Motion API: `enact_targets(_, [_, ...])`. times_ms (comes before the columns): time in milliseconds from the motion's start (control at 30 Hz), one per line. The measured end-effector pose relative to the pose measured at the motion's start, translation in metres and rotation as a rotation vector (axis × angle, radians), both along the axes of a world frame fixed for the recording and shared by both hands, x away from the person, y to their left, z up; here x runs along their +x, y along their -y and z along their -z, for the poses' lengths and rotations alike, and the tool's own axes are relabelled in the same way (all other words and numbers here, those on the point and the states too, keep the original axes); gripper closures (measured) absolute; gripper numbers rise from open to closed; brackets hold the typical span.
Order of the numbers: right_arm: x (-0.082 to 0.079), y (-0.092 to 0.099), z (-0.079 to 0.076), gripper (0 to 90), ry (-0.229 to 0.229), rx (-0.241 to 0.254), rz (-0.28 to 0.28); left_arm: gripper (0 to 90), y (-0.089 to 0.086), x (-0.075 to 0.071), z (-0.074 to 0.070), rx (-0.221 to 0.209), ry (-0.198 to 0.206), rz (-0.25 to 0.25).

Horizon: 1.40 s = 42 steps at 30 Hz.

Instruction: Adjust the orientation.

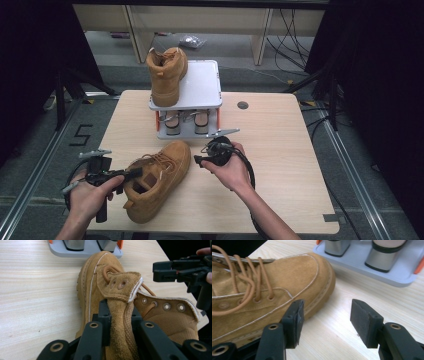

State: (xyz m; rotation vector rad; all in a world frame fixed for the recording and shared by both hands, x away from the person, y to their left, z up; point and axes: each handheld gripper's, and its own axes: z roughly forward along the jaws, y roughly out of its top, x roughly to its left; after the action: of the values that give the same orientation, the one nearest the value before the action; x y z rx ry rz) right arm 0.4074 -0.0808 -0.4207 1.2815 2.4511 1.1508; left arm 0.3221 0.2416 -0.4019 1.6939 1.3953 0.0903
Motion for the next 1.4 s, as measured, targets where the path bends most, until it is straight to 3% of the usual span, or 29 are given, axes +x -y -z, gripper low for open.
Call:
enact_targets(133, [0.001, 0.008, -0.001, 45.1, -0.002, 0.002, 0.021, 79.0, 0.001, 0.002, -0.003, -0.016, 0.013, -0.011])
enact_targets(233, [0.002, 0.015, 0.0, 45.2, -0.002, -0.001, 0.023, 78.9, 0.001, 0.004, -0.007, -0.053, 0.024, -0.009])
enact_targets(433, [0.003, 0.024, 0.006, 46.9, 0.004, 0.004, 0.054, 79.0, 0.007, 0.008, -0.017, -0.049, 0.056, 0.003])
enact_targets(633, [0.003, 0.034, 0.011, 48.1, -0.001, 0.0, 0.072, 79.0, 0.012, 0.015, -0.022, -0.077, 0.072, 0.013])
enact_targets(667, [0.001, 0.035, 0.012, 48.1, -0.035, 0.007, 0.088, 79.1, 0.012, 0.016, -0.023, -0.077, 0.074, 0.019])
enact_targets(733, [0.002, 0.041, 0.015, 48.1, -0.007, 0.001, 0.091, 79.1, 0.014, 0.018, -0.025, -0.083, 0.075, 0.025])
enact_targets(800, [-0.001, 0.043, 0.015, 48.1, -0.049, 0.017, 0.132, 79.1, 0.016, 0.019, -0.028, -0.089, 0.081, 0.031])
enact_targets(867, [0.001, 0.049, 0.017, 48.1, -0.017, 0.007, 0.11, 79.2, 0.019, 0.021, -0.032, -0.094, 0.091, 0.03])
enact_targets(900, [-0.002, 0.049, 0.016, 48.1, -0.046, 0.017, 0.137, 79.2, 0.02, 0.022, -0.033, -0.101, 0.095, 0.033])
enact_targets(1000, [-0.002, 0.053, 0.018, 48.0, -0.041, 0.016, 0.144, 79.3, 0.023, 0.024, -0.04, -0.119, 0.104, 0.04])
enact_targets(1067, [0.0, 0.057, 0.019, 48.1, -0.036, -0.002, 0.12, 79.3, 0.023, 0.026, -0.044, -0.114, 0.11, 0.057])
enact_targets(1100, [0.0, 0.056, 0.02, 48.1, -0.044, 0.02, 0.136, 79.4, 0.026, 0.027, -0.046, -0.132, 0.114, 0.051])
enact_targets(1133, [-0.001, 0.057, 0.02, 48.1, -0.035, 0.009, 0.139, 79.3, 0.027, 0.028, -0.047, -0.13, 0.12, 0.054])
enact_targets(1233, [-0.001, 0.057, 0.021, 48.1, -0.046, 0.009, 0.144, 79.3, 0.03, 0.031, -0.053, -0.133, 0.124, 0.075])
enact_targets(1267, [-0.002, 0.057, 0.022, 48.1, -0.068, 0.017, 0.155, 79.3, 0.031, 0.031, -0.055, -0.151, 0.13, 0.068])
enact_targets(1300, [-0.003, 0.056, 0.021, 48.1, -0.107, 0.011, 0.17, 79.3, 0.03, 0.032, -0.056, -0.138, 0.124, 0.089])
enact_targets(1367, [-0.004, 0.056, 0.022, 48.1, -0.106, 0.008, 0.176, 79.3, 0.034, 0.034, -0.06, -0.158, 0.135, 0.077])
enact_targets(1400, [-0.001, 0.058, 0.025, 48.1, -0.074, 0.009, 0.151, 79.3, 0.033, 0.034, -0.062, -0.146, 0.134, 0.092])
